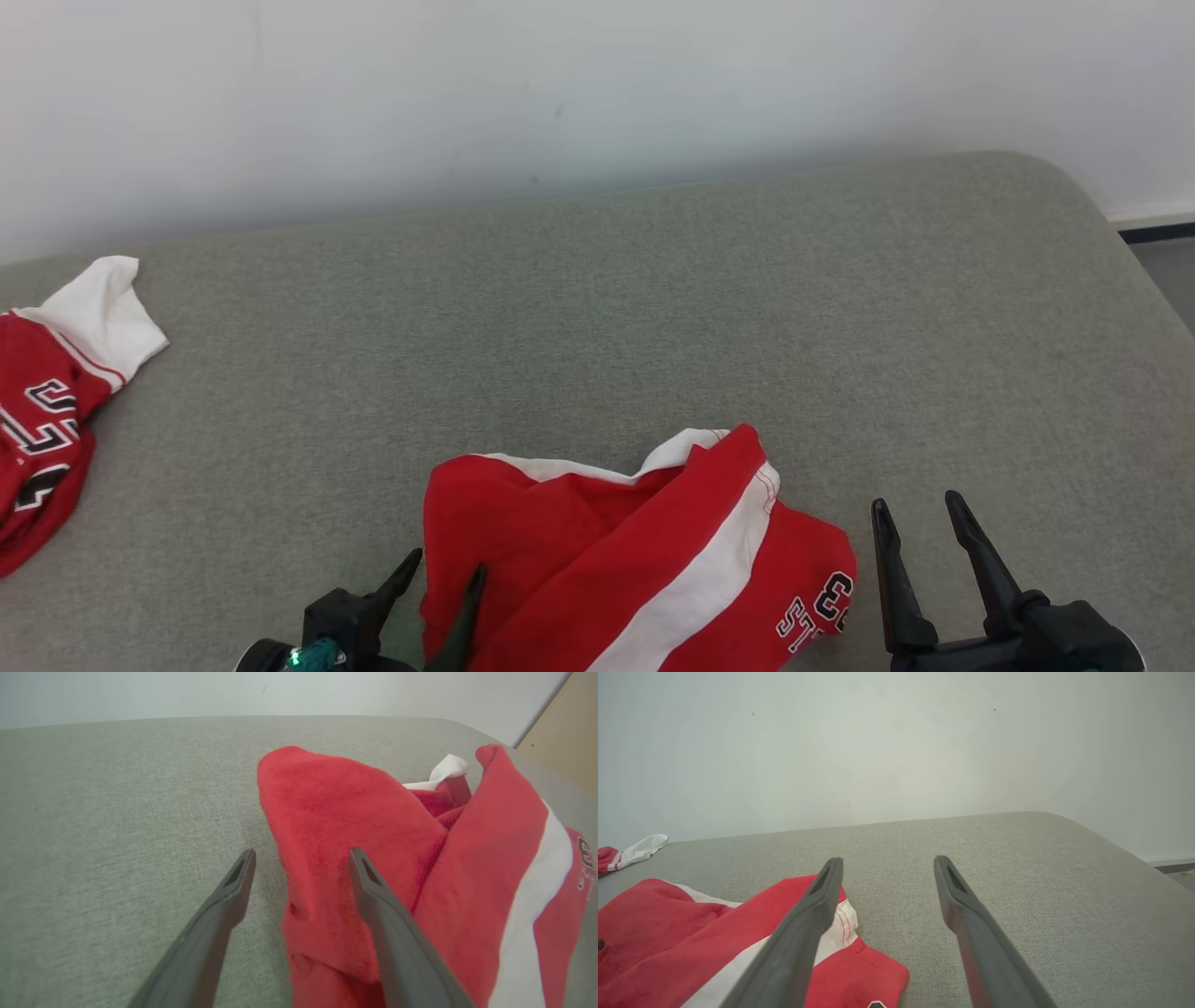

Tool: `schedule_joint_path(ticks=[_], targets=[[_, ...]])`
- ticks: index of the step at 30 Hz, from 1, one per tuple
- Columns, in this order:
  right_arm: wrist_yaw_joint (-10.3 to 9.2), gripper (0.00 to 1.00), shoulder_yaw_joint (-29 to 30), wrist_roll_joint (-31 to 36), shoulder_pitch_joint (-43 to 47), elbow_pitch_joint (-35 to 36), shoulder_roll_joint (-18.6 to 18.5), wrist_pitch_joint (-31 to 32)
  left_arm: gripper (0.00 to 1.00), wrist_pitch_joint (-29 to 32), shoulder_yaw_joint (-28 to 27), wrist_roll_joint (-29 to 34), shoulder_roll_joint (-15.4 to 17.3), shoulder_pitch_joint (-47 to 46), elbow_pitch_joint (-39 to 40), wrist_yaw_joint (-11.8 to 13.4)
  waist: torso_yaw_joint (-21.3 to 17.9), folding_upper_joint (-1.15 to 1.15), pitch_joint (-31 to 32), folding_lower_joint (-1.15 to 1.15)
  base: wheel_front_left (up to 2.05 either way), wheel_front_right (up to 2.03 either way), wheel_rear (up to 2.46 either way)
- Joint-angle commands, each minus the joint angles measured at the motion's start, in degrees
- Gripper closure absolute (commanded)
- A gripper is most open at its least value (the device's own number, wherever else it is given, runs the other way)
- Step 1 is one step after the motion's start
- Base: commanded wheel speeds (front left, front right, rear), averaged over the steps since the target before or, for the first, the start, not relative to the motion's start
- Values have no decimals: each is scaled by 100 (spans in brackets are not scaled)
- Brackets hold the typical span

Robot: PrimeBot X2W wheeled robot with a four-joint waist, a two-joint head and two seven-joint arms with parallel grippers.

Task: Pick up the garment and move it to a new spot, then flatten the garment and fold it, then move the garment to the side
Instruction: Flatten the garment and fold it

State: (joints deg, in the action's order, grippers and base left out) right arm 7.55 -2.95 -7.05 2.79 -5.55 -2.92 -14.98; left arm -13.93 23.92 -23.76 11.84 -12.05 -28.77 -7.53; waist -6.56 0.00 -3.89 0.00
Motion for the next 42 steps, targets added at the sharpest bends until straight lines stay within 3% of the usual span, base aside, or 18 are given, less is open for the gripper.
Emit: schedule_joint_path(ticks=[1,2,3,4,6,15,22,24,25,29,42], targets=[[-13,0,-5,-52,-55,20,5,-28,0,16,117,-65,61,-144,-141,9,-287,0,-208,0,0,0,0],[-13,0,-23,-83,-67,37,5,-28,0,4,256,-265,81,-261,-264,8,-373,0,-270,0,0,0,0],[-13,0,-23,-103,-72,46,5,-29,21,7,373,-330,108,-321,-312,8,-403,0,-294,0,0,0,0],[-13,0,-23,-103,-72,46,5,-29,21,7,373,-330,108,-321,-312,8,-403,0,-294,0,0,0,0],[-13,0,-23,-118,-93,71,5,-29,100,-17,545,-421,221,-507,-372,9,-456,0,-351,0,0,0,0],[-13,0,39,-120,-204,102,5,-30,100,-119,668,-397,670,-1890,-333,9,-553,0,-462,0,0,0,0],[-13,0,-25,-107,-337,33,5,-29,99,-127,720,-625,859,-2570,-1088,9,-774,0,-498,0,0,0,0],[-13,0,-44,-122,-353,5,4,-29,19,-126,735,-635,858,-2666,-1297,9,-816,0,-498,0,0,0,0],[-13,0,-43,-131,-353,-2,4,-29,0,-127,681,-652,845,-2685,-1329,9,-821,0,-487,0,0,0,0],[-13,0,27,-175,-257,-20,6,-29,0,-128,440,-560,793,-2429,-1124,9,-713,0,-401,0,0,0,0],[-13,0,174,-172,-62,-108,3,-29,0,-129,-1153,264,446,-814,850,119,43,0,142,0,0,0,0]])
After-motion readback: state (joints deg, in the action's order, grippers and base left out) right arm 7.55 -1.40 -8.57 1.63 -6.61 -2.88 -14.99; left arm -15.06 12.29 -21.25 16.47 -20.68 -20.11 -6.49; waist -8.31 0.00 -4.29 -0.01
